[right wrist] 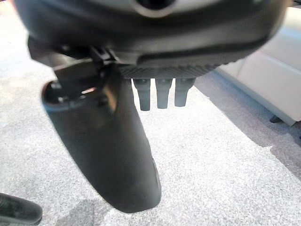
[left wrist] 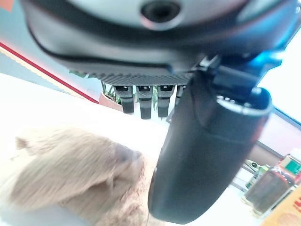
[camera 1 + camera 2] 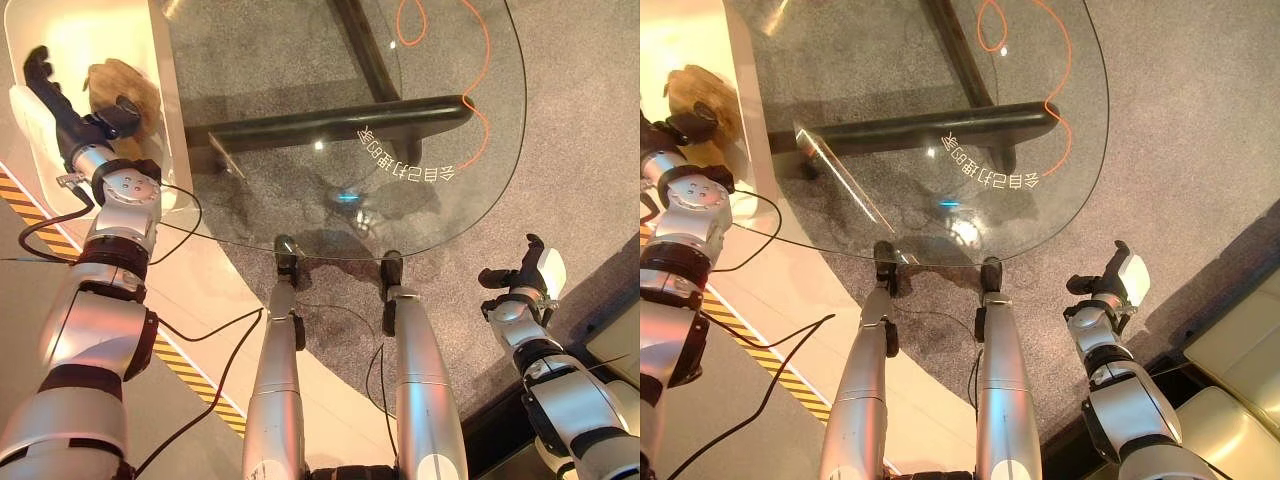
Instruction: Wipe the table with a cloth and put it in the basket.
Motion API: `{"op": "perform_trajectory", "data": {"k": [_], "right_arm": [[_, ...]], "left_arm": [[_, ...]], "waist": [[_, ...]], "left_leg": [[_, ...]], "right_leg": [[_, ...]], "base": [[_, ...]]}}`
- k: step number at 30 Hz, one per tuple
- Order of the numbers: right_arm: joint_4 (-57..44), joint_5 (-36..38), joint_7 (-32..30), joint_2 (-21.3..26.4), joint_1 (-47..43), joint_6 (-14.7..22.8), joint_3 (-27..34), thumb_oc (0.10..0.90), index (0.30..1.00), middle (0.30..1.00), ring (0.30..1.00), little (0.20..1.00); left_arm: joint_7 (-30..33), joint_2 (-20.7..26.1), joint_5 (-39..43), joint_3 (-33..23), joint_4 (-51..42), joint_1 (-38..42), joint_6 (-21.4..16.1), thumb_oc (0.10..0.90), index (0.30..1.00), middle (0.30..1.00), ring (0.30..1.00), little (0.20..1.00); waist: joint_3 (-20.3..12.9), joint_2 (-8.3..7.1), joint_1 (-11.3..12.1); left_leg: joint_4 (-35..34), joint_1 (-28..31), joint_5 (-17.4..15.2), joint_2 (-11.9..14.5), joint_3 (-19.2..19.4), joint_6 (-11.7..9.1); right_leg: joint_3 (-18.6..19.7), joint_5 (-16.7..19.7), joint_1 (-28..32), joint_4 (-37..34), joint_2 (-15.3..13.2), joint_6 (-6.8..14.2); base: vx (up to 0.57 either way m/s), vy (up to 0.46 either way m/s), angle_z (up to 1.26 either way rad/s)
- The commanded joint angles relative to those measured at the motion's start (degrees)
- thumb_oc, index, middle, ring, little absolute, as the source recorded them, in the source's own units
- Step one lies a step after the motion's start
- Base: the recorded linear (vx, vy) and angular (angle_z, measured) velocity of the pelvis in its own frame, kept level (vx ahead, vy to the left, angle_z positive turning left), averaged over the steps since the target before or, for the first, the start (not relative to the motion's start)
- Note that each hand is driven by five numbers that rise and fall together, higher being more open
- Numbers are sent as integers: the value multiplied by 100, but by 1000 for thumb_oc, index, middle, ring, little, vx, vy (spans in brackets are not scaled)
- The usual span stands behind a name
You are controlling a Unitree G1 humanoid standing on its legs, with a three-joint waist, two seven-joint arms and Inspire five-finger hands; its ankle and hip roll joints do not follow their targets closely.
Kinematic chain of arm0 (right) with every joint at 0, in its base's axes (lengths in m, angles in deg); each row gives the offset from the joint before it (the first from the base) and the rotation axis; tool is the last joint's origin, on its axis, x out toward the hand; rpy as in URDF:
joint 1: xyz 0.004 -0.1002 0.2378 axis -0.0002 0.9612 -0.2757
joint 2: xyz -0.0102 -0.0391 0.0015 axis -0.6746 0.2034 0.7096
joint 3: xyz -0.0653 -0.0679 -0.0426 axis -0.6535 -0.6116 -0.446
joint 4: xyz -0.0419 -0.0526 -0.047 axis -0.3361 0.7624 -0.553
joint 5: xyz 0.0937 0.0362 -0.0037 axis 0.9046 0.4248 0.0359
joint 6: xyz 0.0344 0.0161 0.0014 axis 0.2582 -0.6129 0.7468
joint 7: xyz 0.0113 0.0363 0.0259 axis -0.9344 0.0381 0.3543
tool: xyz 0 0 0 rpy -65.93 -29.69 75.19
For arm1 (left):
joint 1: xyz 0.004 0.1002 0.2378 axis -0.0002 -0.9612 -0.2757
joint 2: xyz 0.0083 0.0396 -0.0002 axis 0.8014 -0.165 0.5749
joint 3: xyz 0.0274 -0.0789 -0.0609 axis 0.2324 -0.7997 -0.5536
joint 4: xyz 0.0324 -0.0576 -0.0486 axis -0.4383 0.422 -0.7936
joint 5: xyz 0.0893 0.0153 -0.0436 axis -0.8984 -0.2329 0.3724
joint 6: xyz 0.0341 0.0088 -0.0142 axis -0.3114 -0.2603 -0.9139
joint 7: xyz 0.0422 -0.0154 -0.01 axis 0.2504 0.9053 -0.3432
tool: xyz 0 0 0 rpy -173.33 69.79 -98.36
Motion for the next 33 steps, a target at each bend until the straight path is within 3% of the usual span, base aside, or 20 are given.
{"op": "perform_trajectory", "data": {"k": [1, 15, 23, 29, 33], "right_arm": [[4, 69, -200, 195, 251, 47, -65, 800, 900, 900, 900, 900], [40, 102, -198, 25, 452, 104, 34, 800, 900, 900, 900, 900], [132, 39, 19, -165, 1004, -35, 263, 800, 900, 900, 900, 900], [284, -11, 321, -264, 1715, -101, 442, 800, 900, 900, 900, 900], [380, -154, 922, -268, 2187, 12, 543, 800, 900, 900, 900, 900]], "left_arm": [[394, 667, -78, -77, 345, 487, -195, 800, 900, 900, 900, 900], [250, 827, 92, -272, 280, 254, -316, 800, 900, 900, 900, 900], [-159, 788, 222, -775, -374, -468, -1212, 800, 900, 900, 900, 900], [-557, 623, 622, -1345, -715, -1425, -1606, 800, 900, 900, 900, 900], [-1136, 414, 963, -1756, -798, -2227, -1760, 800, 900, 900, 900, 900]], "waist": [[-144, -233, 42], [-144, -172, 66], [-149, -145, 146], [-765, -116, 251], [-1150, -75, 290]], "left_leg": [[825, 333, -1215, -498, 706, 641], [415, 948, -1070, -481, 647, 605], [-341, 2264, -891, -419, 571, 459], [-1032, 3070, -794, -405, 556, 362], [-1403, 3630, -794, -390, 570, 312]], "right_leg": [[-38, 848, 300, -1318, 481, -20], [-11, 912, 839, -1511, 493, 37], [-69, 936, 2147, -2088, 413, 146], [-106, 927, 3022, -2662, 278, 183], [-123, 916, 3660, -3040, 189, 210]], "base": [[0, 0, 0], [-36, -57, -2], [-33, -119, 2], [52, -65, 7], [98, -18, -5]]}}
